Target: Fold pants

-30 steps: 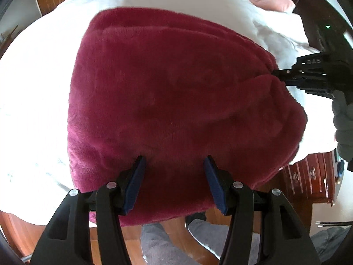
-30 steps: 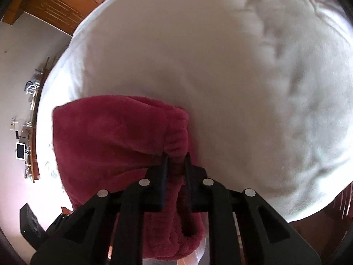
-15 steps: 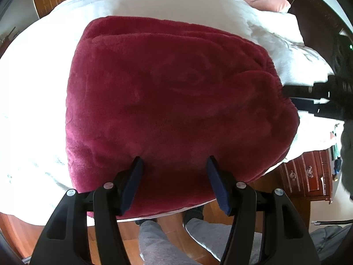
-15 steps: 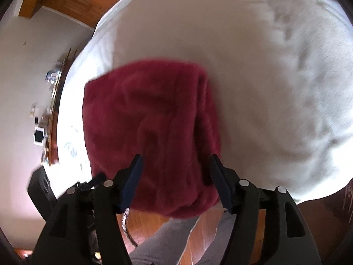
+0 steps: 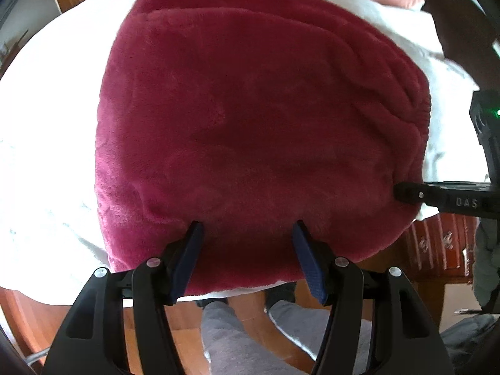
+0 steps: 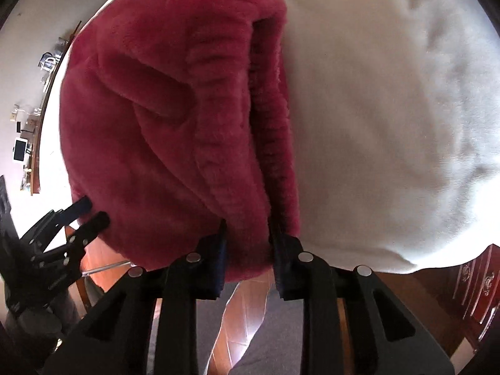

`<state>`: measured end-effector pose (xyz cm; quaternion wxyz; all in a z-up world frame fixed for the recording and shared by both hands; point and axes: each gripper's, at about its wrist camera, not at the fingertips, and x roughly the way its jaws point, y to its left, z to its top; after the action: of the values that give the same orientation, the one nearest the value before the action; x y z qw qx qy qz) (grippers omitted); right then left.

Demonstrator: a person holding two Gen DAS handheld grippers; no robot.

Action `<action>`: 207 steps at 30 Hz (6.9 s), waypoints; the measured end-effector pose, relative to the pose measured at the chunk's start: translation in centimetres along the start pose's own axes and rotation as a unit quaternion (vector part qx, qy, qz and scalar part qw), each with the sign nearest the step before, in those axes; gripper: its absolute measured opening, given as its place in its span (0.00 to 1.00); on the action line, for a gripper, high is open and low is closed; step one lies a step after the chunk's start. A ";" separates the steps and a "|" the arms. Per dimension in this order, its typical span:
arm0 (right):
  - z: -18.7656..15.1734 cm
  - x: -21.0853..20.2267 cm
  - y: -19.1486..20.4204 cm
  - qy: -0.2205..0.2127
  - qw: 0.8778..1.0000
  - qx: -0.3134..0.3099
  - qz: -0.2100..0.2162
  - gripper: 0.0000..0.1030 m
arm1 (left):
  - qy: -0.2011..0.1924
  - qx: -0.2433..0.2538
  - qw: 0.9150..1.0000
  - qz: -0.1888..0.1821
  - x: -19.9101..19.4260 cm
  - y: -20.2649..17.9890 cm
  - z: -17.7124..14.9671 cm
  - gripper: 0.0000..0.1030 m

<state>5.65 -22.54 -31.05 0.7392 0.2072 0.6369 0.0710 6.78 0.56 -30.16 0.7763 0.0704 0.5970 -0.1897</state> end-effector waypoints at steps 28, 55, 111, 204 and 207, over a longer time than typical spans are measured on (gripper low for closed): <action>4.8 -4.4 -0.9 -0.081 0.994 0.039 0.058 0.75 | -0.062 -0.024 0.995 0.076 -6.9 2.7 6.9 0.66; 7.2 5.7 -1.5 -0.029 0.990 0.082 0.114 0.92 | 0.042 -0.051 0.991 -0.120 1.8 14.4 9.6 0.95; 17.0 -5.6 -3.1 -0.156 0.972 0.109 0.138 0.46 | -0.026 -0.099 0.950 -0.294 -4.7 16.0 19.9 0.54; 27.0 -10.2 9.8 -0.157 0.985 -0.047 -0.051 0.60 | -0.049 0.017 0.999 0.000 5.1 3.9 34.7 0.75; 26.5 -11.3 10.1 -0.162 0.984 -0.050 -0.058 0.60 | -0.045 0.016 0.999 0.008 5.2 3.2 34.7 0.76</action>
<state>30.93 -23.31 -14.02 0.8448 0.1414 0.5154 0.0252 40.38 -9.26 -25.88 0.8024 0.0794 0.5581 -0.1958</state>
